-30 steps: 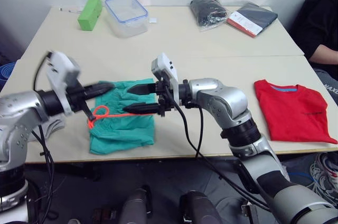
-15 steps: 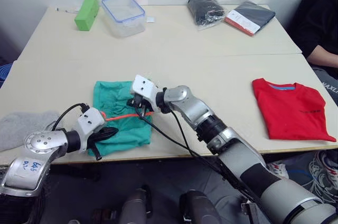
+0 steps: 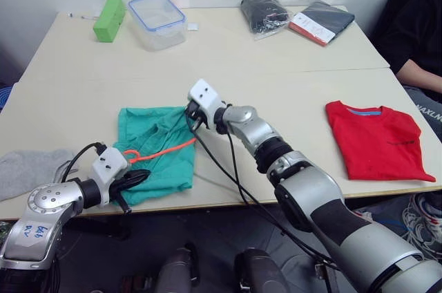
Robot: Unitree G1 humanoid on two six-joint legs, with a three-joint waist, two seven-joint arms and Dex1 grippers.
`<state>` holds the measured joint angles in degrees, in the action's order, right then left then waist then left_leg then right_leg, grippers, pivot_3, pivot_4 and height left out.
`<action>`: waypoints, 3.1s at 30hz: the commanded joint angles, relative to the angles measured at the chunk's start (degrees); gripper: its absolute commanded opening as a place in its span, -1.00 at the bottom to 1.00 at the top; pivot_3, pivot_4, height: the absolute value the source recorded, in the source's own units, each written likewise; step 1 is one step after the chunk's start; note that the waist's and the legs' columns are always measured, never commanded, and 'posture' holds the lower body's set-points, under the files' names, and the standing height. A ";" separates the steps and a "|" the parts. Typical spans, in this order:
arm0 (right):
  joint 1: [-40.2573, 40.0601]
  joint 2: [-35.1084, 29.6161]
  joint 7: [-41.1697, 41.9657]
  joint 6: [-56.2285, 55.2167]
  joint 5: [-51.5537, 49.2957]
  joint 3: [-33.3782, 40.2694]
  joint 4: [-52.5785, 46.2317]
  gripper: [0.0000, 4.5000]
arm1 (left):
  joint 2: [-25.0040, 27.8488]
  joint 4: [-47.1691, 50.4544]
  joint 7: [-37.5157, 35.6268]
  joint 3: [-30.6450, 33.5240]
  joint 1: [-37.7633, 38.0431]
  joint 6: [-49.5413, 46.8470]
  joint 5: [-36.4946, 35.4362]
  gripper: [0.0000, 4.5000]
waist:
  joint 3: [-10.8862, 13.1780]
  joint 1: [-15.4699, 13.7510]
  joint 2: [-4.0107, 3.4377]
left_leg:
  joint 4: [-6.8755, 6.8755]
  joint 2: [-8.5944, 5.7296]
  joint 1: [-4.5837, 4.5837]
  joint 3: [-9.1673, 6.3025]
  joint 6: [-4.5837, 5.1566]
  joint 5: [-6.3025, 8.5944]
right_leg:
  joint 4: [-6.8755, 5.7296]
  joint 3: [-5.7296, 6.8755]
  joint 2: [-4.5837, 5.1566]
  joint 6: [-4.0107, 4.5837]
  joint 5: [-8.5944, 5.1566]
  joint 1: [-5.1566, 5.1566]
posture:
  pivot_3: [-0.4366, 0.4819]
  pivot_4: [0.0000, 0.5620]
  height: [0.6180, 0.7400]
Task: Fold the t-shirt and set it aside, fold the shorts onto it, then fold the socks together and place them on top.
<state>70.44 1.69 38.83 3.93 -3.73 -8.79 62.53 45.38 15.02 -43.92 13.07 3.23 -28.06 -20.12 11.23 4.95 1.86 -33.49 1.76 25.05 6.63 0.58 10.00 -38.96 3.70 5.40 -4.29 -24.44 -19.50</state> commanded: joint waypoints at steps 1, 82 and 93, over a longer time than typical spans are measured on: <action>-5.19 -3.62 14.65 8.01 -7.56 0.71 -21.75 -0.99 | 0.50 4.84 -1.09 7.67 -0.87 -9.79 -10.86 -1.00 | 0.00 -0.17 0.01 | 0.03 0.01 0.04 -0.02 0.00 0.00 | 0.01 0.01 0.00 0.00 0.00 -0.01 | -0.05 -0.47 1.00; -17.58 -2.08 8.24 57.23 -16.55 1.45 -42.05 -0.99 | 5.37 2.12 -12.53 2.73 -21.22 -13.80 -19.17 1.00 | 0.00 -1.39 0.20 | 0.13 -0.08 0.13 -0.02 -0.04 -0.12 | 0.10 -0.14 -0.02 0.00 0.00 -0.09 | -0.05 -0.47 1.00; -24.89 -43.75 16.55 72.25 -26.13 7.86 -75.67 -0.99 | -1.05 3.00 -14.33 -7.04 -31.78 -15.86 -22.60 1.00 | 0.06 -3.25 0.11 | -0.05 -0.10 0.25 0.01 0.10 -0.05 | 0.30 -0.13 -0.02 -0.01 0.00 -0.05 | -0.05 -0.47 1.00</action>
<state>45.40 -40.83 53.80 76.33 -28.46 -3.43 -10.24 44.43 16.69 -57.50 6.18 -27.63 -44.59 -42.16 11.29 1.70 1.97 -33.55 1.66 25.28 6.64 0.69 9.95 -38.62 3.58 5.37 -4.30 -24.44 -19.52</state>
